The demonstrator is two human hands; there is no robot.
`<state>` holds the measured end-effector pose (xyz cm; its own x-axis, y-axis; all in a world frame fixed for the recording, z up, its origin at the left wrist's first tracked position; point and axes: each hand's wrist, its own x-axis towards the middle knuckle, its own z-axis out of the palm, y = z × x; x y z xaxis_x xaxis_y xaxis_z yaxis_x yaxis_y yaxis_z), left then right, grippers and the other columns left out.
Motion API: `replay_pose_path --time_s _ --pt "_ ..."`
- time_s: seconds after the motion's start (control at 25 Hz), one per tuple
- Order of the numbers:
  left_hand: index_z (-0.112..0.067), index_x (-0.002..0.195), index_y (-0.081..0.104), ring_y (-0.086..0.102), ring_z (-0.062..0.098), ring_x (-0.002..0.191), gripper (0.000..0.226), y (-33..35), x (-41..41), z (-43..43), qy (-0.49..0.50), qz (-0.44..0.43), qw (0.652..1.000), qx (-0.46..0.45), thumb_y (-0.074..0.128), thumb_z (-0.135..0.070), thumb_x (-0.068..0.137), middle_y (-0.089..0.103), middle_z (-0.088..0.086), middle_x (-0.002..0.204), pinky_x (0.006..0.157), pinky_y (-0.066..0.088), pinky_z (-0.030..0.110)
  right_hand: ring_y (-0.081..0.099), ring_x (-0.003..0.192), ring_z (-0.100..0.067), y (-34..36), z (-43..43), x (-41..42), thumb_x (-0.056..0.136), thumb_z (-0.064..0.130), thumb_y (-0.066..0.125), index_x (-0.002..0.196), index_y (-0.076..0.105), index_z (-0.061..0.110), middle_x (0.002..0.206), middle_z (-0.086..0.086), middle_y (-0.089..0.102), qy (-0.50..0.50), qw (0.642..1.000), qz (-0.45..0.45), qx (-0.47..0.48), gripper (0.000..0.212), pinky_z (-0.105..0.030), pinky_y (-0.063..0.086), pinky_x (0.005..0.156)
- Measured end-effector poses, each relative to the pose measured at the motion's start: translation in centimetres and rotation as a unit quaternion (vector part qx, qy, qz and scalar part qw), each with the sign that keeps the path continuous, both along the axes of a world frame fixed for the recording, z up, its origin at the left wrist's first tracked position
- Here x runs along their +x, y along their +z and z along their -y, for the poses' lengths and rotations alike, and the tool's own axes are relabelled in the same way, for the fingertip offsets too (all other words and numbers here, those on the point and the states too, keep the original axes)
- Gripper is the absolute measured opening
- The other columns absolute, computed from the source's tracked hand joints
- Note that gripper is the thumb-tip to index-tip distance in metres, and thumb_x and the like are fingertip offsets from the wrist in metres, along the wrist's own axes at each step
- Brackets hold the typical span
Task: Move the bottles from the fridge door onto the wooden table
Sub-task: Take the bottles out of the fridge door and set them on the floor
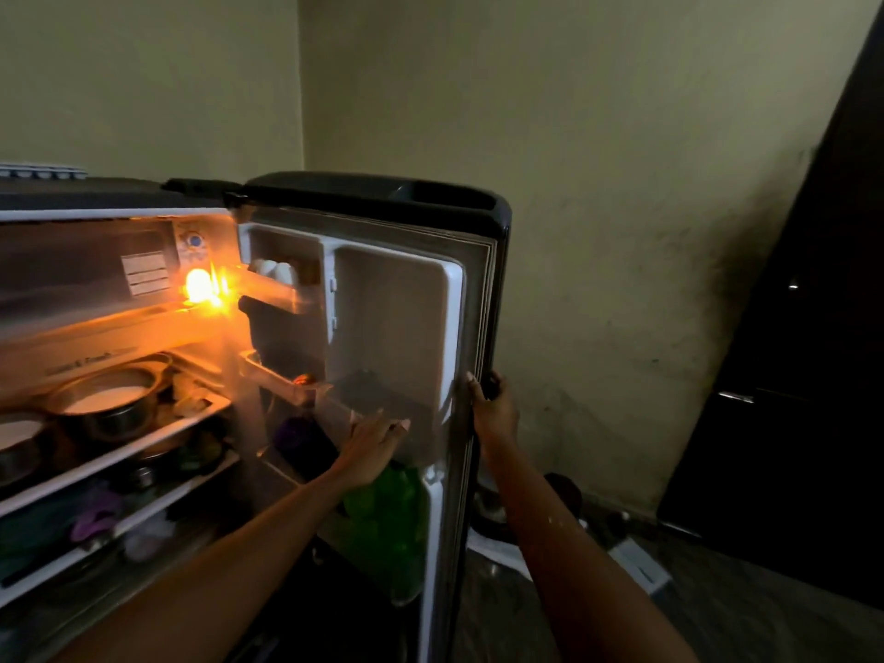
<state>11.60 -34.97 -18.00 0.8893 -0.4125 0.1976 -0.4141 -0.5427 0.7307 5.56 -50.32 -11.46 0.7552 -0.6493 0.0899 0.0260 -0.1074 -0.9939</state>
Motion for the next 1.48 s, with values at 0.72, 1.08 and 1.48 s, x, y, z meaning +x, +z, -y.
replay_pose_path --time_s 0.72,1.08,1.48 --pt "-0.024 0.136 0.041 0.013 0.015 0.143 0.050 -0.4 3.8 5.2 -0.104 -0.028 0.993 -0.048 0.057 -0.029 0.088 0.023 0.003 0.154 0.119 0.008 0.047 0.058 0.107 -0.022 -7.1 1.4 1.0 0.091 0.025 0.054 0.125 0.053 0.004 0.116 -0.008 0.062 -0.028 0.994 0.000 0.104 0.040 -0.032 0.047 0.090" --pt "-0.030 0.121 0.048 0.044 0.019 0.128 0.034 -8.6 5.2 -10.8 -0.027 -0.169 0.964 -0.201 0.055 -0.019 0.090 0.048 0.006 0.137 0.104 0.040 0.037 0.054 0.094 -0.016 -11.8 -9.7 3.3 0.092 0.022 0.053 0.109 0.062 0.008 0.093 -0.002 0.058 -0.072 0.982 -0.038 0.171 0.024 -0.030 0.045 0.084" --pt "-0.014 0.143 0.023 0.032 0.029 0.135 0.097 -6.7 15.2 -9.1 -0.018 -0.169 0.980 -0.107 0.080 -0.032 0.067 0.029 0.012 0.147 0.111 0.033 0.043 0.054 0.118 -0.032 -11.0 -12.8 13.0 0.082 0.017 0.067 0.131 0.041 0.001 0.128 -0.018 0.056 -0.110 0.986 -0.121 -0.031 0.058 -0.037 0.045 0.095"
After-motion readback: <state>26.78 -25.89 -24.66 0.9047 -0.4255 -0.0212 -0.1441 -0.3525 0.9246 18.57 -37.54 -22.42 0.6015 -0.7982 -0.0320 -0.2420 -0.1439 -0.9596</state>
